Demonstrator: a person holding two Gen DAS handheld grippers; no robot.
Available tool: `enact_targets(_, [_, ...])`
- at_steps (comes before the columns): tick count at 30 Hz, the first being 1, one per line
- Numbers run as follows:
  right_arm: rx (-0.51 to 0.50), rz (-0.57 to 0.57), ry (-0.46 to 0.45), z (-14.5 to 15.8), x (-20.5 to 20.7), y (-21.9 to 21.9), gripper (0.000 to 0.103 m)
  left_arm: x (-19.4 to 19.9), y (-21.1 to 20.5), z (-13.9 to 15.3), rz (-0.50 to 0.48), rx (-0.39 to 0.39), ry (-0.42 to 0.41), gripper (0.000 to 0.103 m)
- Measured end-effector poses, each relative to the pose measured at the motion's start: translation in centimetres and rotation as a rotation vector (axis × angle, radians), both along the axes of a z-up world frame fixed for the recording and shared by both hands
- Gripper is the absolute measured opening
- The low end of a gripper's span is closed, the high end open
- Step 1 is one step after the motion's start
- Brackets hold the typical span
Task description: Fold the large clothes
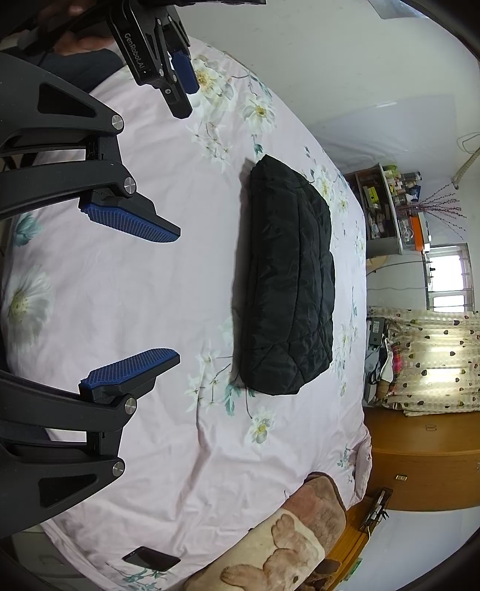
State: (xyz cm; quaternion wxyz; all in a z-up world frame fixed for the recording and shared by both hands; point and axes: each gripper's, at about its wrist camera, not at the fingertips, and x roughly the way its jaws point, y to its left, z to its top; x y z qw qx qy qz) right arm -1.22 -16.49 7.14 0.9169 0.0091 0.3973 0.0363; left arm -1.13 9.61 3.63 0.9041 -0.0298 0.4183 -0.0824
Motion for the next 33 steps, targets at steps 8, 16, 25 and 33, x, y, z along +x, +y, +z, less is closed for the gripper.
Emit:
enact_targets(8, [0.0, 0.0, 0.001, 0.06, 0.08, 0.07, 0.06, -0.08, -0.17, 0.03, -0.003, -0.002, -0.002, 0.063])
enact_targets(16, [0.0, 0.005, 0.005, -0.14, 0.01, -0.2, 0.06, -0.19, -0.22, 0.05, -0.002, -0.002, -0.004, 0.064])
enact_targets(25, [-0.002, 0.006, 0.009, -0.22, -0.1, -0.19, 0.06, -0.31, -0.29, -0.07, 0.0, -0.005, 0.001, 0.064])
enact_targets(33, [-0.002, 0.006, 0.009, -0.21, -0.07, -0.13, 0.06, -0.37, -0.33, -0.24, -0.003, 0.005, 0.0, 0.064])
